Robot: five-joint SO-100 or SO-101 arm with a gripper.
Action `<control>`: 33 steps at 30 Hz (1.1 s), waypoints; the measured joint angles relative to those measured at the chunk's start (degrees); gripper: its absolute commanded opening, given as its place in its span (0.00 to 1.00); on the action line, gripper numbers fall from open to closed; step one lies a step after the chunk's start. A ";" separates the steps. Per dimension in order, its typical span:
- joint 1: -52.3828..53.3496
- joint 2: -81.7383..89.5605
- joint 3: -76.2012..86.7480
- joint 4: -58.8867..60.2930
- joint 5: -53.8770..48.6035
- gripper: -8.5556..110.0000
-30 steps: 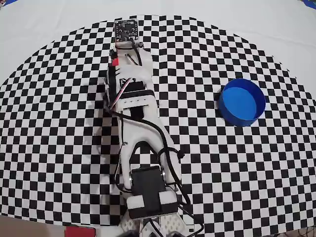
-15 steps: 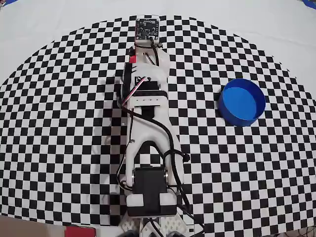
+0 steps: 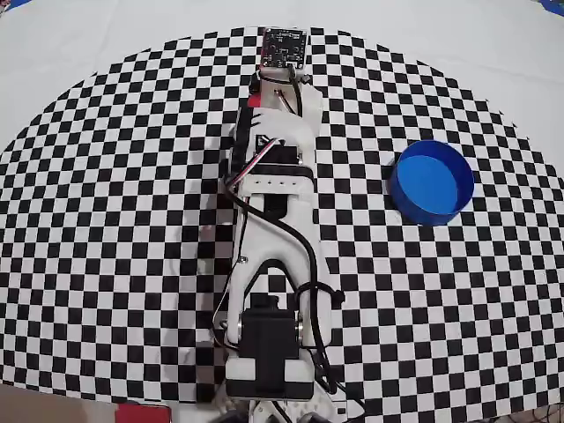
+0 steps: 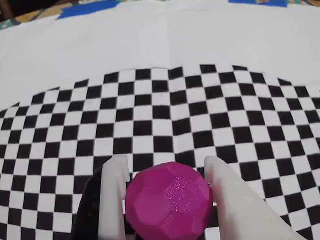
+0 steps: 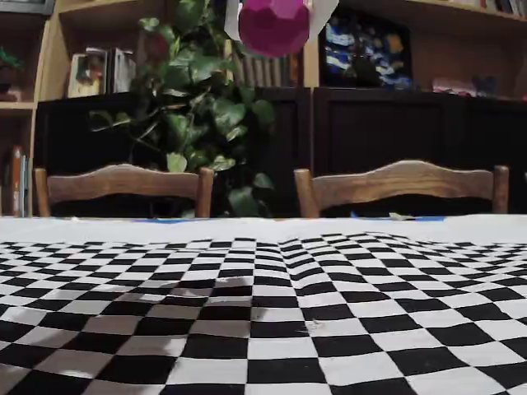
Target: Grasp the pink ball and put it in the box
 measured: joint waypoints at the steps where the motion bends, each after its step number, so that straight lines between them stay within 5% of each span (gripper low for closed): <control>1: 0.26 0.00 0.00 0.00 0.00 0.07; 33: 12.48 0.00 0.53 0.18 0.00 0.07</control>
